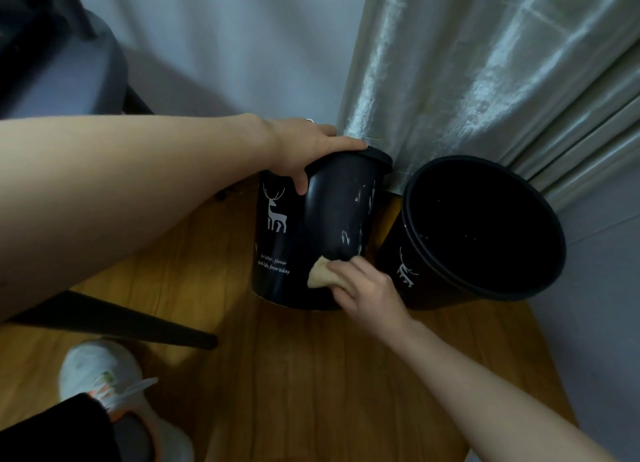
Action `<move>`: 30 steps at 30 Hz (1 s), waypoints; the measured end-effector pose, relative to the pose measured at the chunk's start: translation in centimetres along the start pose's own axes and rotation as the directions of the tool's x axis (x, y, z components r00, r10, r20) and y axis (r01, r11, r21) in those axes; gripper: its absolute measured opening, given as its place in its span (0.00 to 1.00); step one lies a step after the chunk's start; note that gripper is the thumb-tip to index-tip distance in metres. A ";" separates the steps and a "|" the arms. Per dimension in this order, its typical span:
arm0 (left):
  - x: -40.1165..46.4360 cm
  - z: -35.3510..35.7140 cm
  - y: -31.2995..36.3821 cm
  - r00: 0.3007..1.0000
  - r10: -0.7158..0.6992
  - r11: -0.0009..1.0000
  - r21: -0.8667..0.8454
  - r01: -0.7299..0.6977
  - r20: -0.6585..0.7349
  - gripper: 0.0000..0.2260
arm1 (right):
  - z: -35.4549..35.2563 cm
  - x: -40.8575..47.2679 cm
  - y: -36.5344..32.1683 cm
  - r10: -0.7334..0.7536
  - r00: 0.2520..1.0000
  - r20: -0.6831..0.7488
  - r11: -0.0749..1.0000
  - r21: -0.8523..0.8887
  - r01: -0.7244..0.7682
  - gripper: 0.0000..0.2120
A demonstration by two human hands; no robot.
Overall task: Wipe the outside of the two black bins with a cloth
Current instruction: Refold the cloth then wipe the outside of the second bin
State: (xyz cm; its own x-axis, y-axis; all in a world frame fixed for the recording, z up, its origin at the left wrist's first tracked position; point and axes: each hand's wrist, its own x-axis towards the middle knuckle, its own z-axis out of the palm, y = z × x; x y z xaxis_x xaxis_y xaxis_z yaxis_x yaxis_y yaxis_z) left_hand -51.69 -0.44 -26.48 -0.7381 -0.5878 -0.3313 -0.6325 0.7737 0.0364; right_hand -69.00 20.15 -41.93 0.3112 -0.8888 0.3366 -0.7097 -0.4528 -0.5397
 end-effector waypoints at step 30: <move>0.1 0.2 0.4 0.998 0.023 0.995 -0.097 -0.028 -0.056 0.53 | -2.4 4.0 0.4 0.001 0.994 -0.107 0.997 -0.075 -0.009 0.16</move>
State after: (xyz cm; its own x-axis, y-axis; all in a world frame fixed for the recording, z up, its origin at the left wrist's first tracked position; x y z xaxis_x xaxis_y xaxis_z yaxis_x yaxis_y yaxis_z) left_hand -52.01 -0.13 -26.72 -0.7642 -0.5824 -0.2772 -0.6314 0.7632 0.1372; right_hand -69.54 16.60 -38.91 0.2409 -0.8768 0.4162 -0.7578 -0.4378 -0.4838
